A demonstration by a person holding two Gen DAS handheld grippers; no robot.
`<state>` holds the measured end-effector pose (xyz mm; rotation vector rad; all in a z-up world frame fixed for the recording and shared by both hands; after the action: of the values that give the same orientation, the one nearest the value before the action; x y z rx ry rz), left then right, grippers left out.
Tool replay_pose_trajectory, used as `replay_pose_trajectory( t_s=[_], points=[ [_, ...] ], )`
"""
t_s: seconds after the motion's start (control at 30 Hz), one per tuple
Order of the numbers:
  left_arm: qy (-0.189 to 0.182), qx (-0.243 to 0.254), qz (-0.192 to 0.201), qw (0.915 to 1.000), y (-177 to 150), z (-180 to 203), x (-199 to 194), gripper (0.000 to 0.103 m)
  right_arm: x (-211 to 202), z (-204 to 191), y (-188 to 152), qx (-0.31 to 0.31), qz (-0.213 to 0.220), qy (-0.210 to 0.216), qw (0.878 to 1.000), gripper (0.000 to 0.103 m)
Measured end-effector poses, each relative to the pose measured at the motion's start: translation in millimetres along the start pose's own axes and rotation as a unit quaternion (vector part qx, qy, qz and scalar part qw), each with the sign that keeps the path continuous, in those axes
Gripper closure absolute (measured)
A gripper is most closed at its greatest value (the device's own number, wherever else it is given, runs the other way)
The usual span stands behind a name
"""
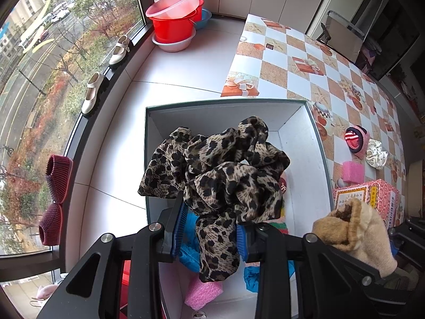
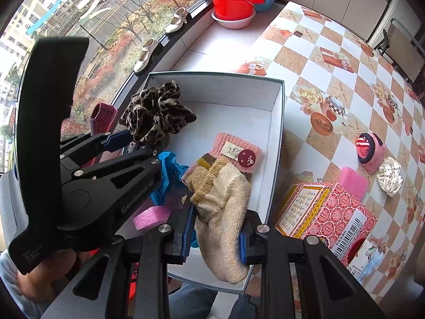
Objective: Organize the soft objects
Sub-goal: 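Lower both held items over the white box, then open both tools to release the knit item and scrunchie into the box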
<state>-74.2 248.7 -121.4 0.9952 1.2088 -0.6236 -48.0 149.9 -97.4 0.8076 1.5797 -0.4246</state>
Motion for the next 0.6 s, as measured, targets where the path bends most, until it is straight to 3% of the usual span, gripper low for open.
replay_pose_trajectory(
  t_s=[0.47,0.53,0.6],
  points=[
    [0.004,-0.002,-0.021,0.9998,12,-3,22,0.067,16,0,-3,-0.001,-0.021,0.005,1.000,0.075],
    [0.002,-0.004,-0.023,0.9997,13,-2,23,0.062,18,-1,-5,-0.002,-0.025,0.009,1.000,0.071],
    [0.006,-0.006,-0.025,0.9996,12,-2,23,0.046,18,0,-6,0.002,-0.025,0.008,1.000,0.063]
  ],
)
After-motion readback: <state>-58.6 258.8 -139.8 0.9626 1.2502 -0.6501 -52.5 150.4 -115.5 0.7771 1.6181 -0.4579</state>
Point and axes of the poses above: each gripper's, at about its wrist camera, not at the fingertips, and x roughly the way its jaws point, z to its right, y to its top, the point moved 8 cm from there along x, roughly the way its jaws point, and after that the axes turned 1 degree about -x, right-handed, at the moved point
